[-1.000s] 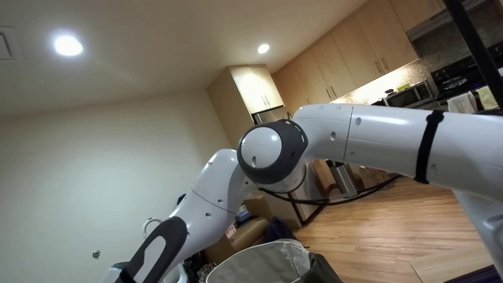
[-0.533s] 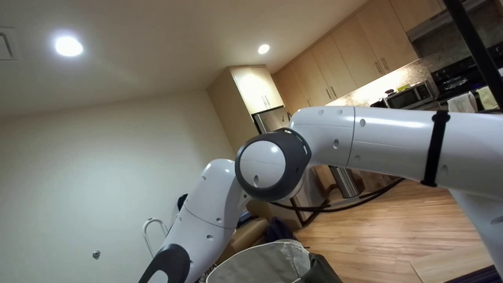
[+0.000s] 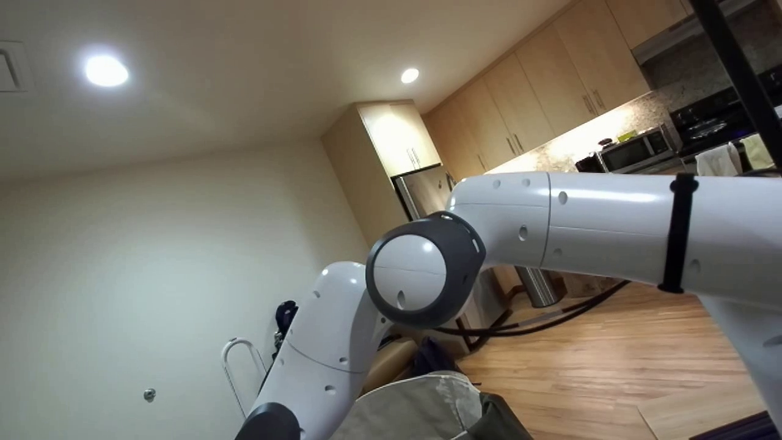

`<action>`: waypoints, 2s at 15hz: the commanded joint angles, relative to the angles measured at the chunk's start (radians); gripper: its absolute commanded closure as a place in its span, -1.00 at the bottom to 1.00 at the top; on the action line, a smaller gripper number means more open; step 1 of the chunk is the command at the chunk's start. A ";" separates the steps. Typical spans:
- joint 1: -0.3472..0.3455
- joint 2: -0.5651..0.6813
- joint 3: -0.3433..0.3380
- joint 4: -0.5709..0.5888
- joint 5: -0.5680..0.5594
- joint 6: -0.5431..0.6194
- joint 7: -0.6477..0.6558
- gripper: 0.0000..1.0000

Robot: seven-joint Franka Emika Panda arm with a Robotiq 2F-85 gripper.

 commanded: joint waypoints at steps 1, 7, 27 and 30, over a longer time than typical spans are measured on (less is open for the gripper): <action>0.027 0.019 -0.048 0.029 0.017 -0.123 0.087 0.85; 0.092 0.102 -0.137 0.132 -0.019 -0.239 0.161 0.85; 0.116 0.236 -0.087 0.340 -0.028 -0.354 0.081 -0.49; 0.089 0.197 -0.002 0.370 0.023 -0.449 -0.002 -0.87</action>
